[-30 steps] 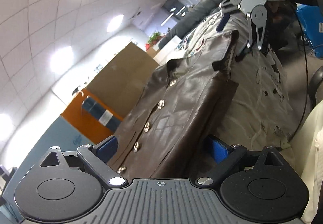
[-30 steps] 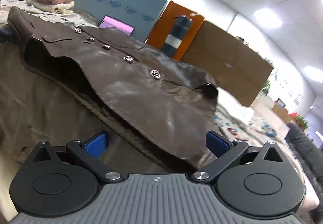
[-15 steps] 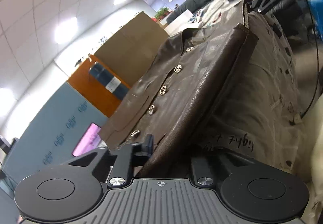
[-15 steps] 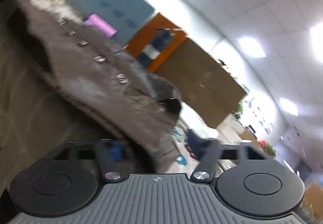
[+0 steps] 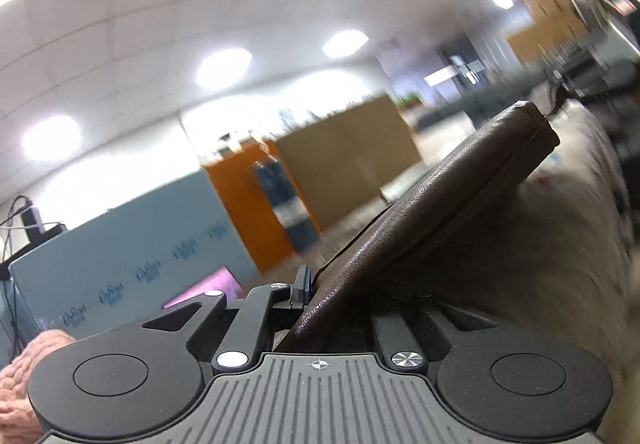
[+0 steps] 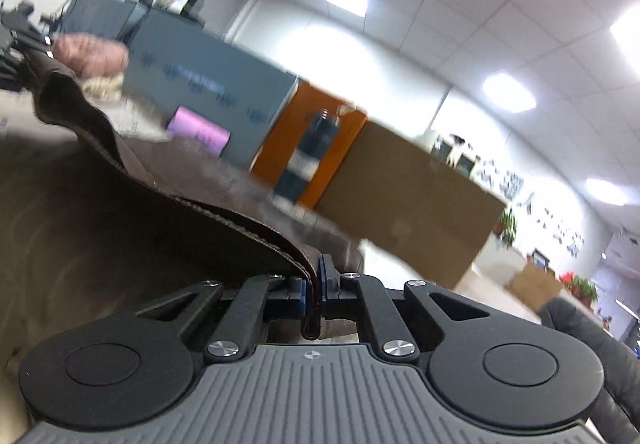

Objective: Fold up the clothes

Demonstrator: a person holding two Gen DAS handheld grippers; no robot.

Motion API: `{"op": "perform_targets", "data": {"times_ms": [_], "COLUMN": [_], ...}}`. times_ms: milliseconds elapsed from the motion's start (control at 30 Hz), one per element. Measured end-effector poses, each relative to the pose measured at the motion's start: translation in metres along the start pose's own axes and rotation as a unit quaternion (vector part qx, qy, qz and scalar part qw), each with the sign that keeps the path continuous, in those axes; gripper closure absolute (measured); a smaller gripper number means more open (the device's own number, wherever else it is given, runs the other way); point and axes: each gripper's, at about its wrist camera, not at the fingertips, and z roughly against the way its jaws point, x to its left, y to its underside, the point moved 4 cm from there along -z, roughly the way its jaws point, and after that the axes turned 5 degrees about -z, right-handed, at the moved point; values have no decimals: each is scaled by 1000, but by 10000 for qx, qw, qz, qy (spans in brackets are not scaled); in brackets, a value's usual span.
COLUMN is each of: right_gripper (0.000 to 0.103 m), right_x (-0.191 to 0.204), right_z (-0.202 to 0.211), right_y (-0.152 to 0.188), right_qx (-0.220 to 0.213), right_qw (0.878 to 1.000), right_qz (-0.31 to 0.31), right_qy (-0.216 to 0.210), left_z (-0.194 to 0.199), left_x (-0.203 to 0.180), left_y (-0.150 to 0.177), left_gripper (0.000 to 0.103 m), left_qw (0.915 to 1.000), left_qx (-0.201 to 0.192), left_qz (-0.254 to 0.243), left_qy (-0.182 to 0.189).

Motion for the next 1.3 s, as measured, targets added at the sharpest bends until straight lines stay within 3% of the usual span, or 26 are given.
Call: {"op": "perform_targets", "data": {"times_ms": [133,233,367,567,667,767,833,867,900,1000,1033,1133,1233,1300], "right_gripper": [97,97,97,97,97,97,93,89,79,45,43,42,34,34], "right_x": [-24,-37,-49,-66,-69,-79,-88,-94,-102,-118,-122,-116,-112,-109], "right_z": [-39,-77,-124,-193,-216,-232,-236,-236,-237,-237,-237,-231,-212,-199], "right_y": [-27,-36,-41,-30,-21,-9,0,5,10,30,36,43,43,42], "right_qx": [-218,-131,69,677,948,1212,1336,1370,1326,1214,1186,1255,1288,1304], "right_qw": [9997,9997,9990,9934,9887,9831,9737,9661,9547,9116,8974,8959,8932,8891], "right_qz": [-75,-67,-22,-145,-184,-519,-1013,-1349,-1838,-3212,-3569,-3682,-3992,-4205], "right_qy": [-97,-214,-432,-919,-1143,-1272,-1541,-1723,-1928,-2260,-2307,-2144,-1622,-1252], "left_z": [-46,-86,-139,-206,-229,-229,-236,-239,-240,-244,-245,-250,-254,-254], "left_x": [34,54,73,87,92,109,122,128,131,133,131,128,124,121], "left_y": [-7,-11,-4,28,43,62,72,77,82,92,93,93,95,95], "left_gripper": [96,96,96,94,84,68,45,22,11,10,10,11,11,11], "left_qw": [9998,9993,9964,9823,9745,9613,9512,9452,9389,9188,9179,9211,9291,9309], "left_qx": [-9,185,610,1380,1575,1577,1475,1421,1380,1398,1434,1601,1927,2130], "left_qz": [188,202,295,613,912,1731,2283,2554,2782,3219,3216,3089,2868,2769], "left_qy": [90,268,508,1111,1310,1451,1458,1456,1482,1808,1832,1746,1322,1064]}}
